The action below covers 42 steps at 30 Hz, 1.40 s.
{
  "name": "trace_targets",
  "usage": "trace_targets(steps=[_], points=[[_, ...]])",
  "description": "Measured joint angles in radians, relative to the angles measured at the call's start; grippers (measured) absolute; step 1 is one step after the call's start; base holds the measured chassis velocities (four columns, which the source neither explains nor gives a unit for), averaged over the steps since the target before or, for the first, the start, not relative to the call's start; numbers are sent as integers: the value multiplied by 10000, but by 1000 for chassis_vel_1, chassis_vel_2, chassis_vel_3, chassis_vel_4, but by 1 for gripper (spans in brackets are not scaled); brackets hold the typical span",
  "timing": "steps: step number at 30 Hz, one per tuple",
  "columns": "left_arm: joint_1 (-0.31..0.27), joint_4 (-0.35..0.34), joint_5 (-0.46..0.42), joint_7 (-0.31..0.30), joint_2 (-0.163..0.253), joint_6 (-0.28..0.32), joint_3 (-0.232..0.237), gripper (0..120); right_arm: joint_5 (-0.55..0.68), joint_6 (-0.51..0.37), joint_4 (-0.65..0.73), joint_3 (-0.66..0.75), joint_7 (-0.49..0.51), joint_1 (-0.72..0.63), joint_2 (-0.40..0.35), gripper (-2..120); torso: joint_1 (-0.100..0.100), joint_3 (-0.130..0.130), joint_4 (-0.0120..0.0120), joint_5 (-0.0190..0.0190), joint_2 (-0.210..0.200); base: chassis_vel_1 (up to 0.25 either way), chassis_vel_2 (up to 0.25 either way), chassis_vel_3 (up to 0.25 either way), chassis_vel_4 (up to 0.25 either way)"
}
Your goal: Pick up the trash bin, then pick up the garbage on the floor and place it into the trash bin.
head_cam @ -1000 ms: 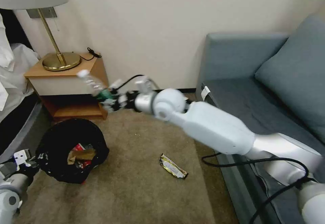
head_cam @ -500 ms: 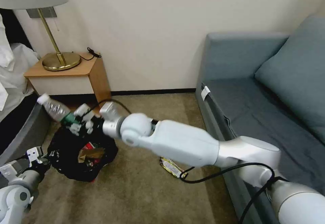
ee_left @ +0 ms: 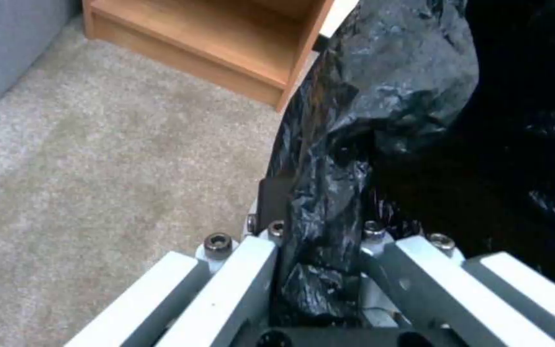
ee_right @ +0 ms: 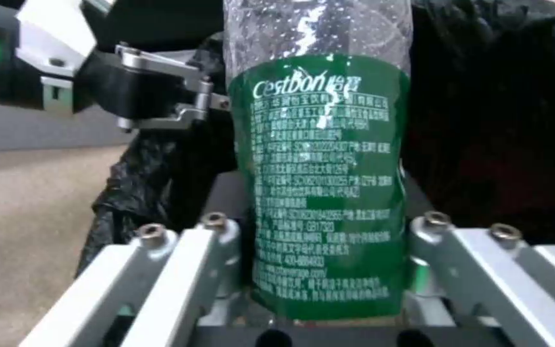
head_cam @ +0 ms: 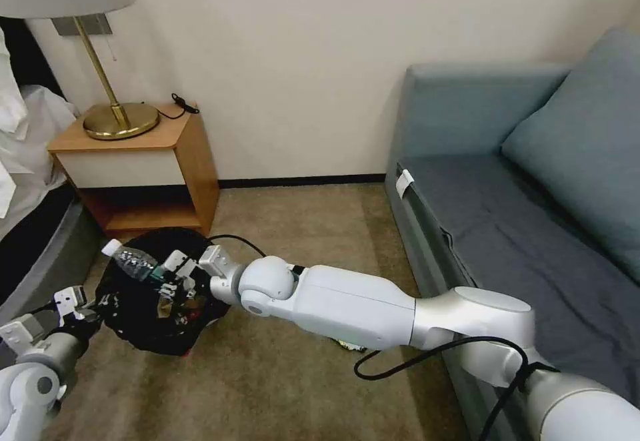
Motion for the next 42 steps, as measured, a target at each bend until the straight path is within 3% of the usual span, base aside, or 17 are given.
trace_targets(steps=[16,23,30,33,42], points=[[-97,97,153,-25,-155,25,9,2,-169,-118,530,185,18,105,-129,95,0,1,1,0,0,0,0,0,0],[-74,294,207,0,-86,-70,-134,2,-146,2,920,1592,221,179,-617,100,0,0,3,1,0,0,0,0,0],[-67,451,276,144,-9,-293,-298,2,746,-12,790,2973,512,29,-1727,100,1,0,-2,4,0,0,0,0,0],[-8,328,317,207,45,-368,-319,2,797,-59,359,3170,504,-714,-2471,100,0,0,1,4,0,0,0,0,0],[41,-165,658,321,-47,-439,39,2,722,-545,-1080,3746,-136,-2931,-3718,100,0,0,-4,3,-1,0,0,0,0]])
